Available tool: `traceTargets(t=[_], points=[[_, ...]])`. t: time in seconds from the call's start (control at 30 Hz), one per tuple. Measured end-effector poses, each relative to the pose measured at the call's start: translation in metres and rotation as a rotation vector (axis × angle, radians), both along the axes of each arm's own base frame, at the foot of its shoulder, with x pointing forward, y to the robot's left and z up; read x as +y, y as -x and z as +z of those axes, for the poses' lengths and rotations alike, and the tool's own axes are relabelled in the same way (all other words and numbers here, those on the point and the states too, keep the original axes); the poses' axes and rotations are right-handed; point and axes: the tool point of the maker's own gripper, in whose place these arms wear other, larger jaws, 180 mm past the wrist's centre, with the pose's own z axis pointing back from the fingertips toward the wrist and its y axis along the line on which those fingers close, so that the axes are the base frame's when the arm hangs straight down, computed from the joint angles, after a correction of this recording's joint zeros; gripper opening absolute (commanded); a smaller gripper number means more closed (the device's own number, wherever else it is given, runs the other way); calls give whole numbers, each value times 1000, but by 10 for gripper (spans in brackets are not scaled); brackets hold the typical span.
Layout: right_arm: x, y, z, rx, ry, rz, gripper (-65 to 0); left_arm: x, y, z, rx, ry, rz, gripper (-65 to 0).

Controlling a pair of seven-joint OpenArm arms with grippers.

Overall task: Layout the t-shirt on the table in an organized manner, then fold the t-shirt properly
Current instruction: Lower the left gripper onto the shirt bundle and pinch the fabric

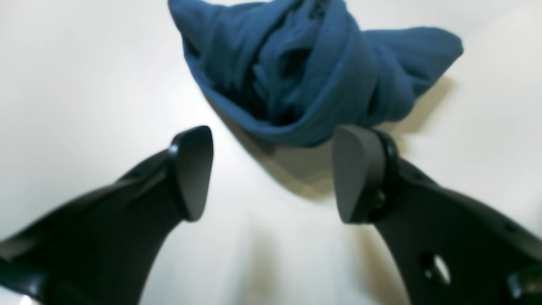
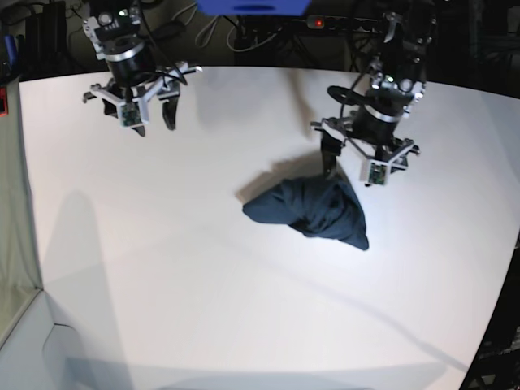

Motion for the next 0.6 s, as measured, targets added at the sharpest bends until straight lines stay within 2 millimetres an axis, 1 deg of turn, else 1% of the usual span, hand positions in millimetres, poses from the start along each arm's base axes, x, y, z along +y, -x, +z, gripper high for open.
traceTargets(t=[0.03, 0.17, 0.27, 0.33, 0.37, 0.47, 0.53, 0.6], points=[[0, 0, 0, 0, 0, 0, -343, 1, 0, 0, -5, -28, -6, -225], [0, 0, 0, 1, -1, 0, -343, -8, -10, 6, -36, -62, -41, -225], [0, 0, 0, 0, 0, 0, -343, -7, -11, 7, -41, -65, -40, -225], [0, 0, 0, 1, 0, 0, -343, -7, -17, 7, -45, -66, -40, -225], [0, 0, 0, 1, 0, 0, -343, -6, -21, 6, -51, -66, -38, -225], [0, 0, 0, 0, 0, 0, -343, -2, -22, -6, -20, -78, -30, -227], [0, 0, 0, 2, 0, 0, -343, -5, -19, -17, 6, -82, -41, -265], [0, 1, -1, 4, 0, 0, -343, -11, -16, -24, 26, -82, -60, -346]])
